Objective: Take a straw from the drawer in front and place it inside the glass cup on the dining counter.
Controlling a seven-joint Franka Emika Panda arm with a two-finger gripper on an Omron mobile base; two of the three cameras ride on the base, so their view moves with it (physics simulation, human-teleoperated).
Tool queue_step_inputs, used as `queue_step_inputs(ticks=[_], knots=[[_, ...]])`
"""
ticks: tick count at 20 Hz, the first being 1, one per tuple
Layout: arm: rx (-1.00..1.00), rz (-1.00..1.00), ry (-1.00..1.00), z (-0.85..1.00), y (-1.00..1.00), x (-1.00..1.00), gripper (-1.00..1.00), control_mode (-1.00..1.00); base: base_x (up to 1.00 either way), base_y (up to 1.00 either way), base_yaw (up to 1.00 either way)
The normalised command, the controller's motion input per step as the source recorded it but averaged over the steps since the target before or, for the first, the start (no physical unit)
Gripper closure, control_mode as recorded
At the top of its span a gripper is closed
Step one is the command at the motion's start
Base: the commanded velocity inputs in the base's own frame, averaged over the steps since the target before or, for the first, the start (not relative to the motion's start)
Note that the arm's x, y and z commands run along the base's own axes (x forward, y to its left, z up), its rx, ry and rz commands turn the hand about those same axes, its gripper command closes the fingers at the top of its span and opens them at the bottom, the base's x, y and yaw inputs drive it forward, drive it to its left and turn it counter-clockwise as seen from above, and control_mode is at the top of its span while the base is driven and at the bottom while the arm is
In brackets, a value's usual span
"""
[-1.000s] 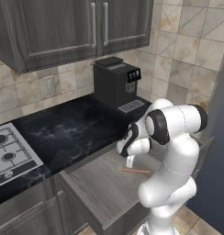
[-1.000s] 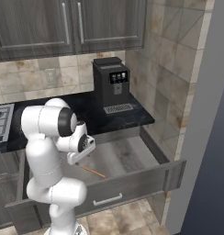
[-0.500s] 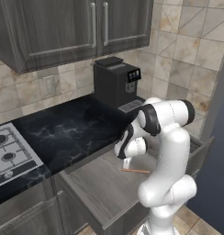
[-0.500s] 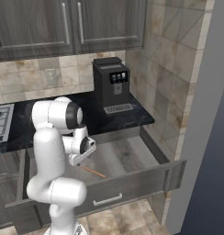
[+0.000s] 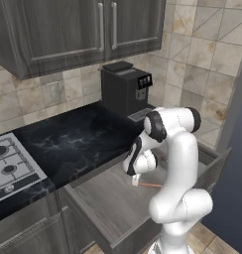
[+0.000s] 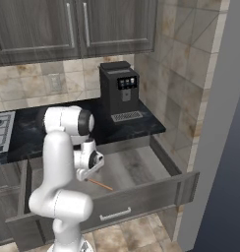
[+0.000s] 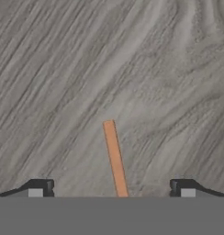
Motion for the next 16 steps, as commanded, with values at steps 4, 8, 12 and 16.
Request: queue_step_inputs(ticks=[4,8,12,16], knots=[[0.00,0.00,0.03,-0.34,0.00,0.21,-1.00,-1.00,0.00,0.00,0.00],[0.00,0.00,0.04,-0.33,0.00,0.21,-1.00,-1.00,0.00,0.00,0.00],[0.00,0.00,0.05,-0.32,0.00,0.13,-1.00,-1.00,0.00,0.00,0.00],[0.00,0.00,0.06,-0.38,0.00,0.00,-1.00,-1.00,0.00,0.00,0.00]])
